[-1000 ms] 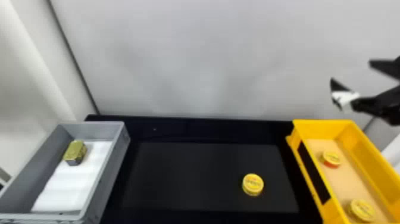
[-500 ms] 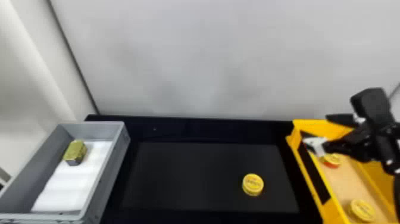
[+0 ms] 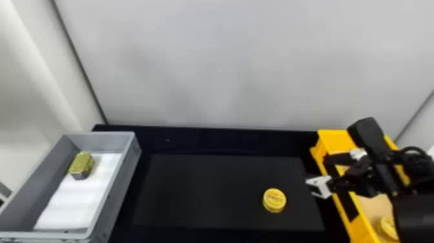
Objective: Pick up the round yellow can and place it in the yellow rectangular box
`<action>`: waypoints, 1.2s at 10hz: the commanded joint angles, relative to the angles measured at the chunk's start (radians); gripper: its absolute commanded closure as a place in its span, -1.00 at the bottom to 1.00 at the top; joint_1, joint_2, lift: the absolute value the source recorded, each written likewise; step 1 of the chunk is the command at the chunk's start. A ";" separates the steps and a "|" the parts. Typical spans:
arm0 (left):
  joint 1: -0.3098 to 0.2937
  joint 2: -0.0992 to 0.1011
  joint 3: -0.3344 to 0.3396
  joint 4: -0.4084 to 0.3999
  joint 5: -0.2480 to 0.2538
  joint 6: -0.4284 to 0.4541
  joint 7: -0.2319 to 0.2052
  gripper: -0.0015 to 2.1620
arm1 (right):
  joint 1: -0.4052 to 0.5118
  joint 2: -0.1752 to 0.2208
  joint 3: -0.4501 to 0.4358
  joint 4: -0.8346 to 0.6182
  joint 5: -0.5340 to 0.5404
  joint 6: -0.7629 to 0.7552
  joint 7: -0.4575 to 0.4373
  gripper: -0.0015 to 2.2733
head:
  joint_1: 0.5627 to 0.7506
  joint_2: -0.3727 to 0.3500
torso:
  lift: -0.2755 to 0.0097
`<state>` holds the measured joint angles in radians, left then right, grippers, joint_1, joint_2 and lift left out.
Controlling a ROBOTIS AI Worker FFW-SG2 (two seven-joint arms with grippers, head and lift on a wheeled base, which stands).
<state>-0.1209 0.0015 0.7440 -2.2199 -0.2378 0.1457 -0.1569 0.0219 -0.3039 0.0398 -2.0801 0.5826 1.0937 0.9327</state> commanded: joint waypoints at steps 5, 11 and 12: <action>0.001 -0.004 -0.003 0.008 0.002 -0.001 0.000 -0.95 | 0.003 0.009 0.077 0.078 0.036 0.053 0.096 -0.78 | 0.31 0.07 | 0.55; 0.003 -0.004 -0.006 0.009 0.005 -0.003 0.000 -0.95 | 0.020 0.074 0.058 0.270 -0.016 -0.125 0.152 -0.76 | 0.31 0.07 | 0.55; 0.004 -0.004 -0.004 0.009 0.006 -0.003 0.000 -0.95 | 0.032 0.101 0.012 0.308 -0.061 -0.217 0.131 -0.76 | 0.31 0.07 | 0.55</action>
<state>-0.1179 0.0015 0.7373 -2.2104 -0.2333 0.1430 -0.1565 0.0405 -0.2369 0.1094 -1.8325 0.5835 1.0008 1.0782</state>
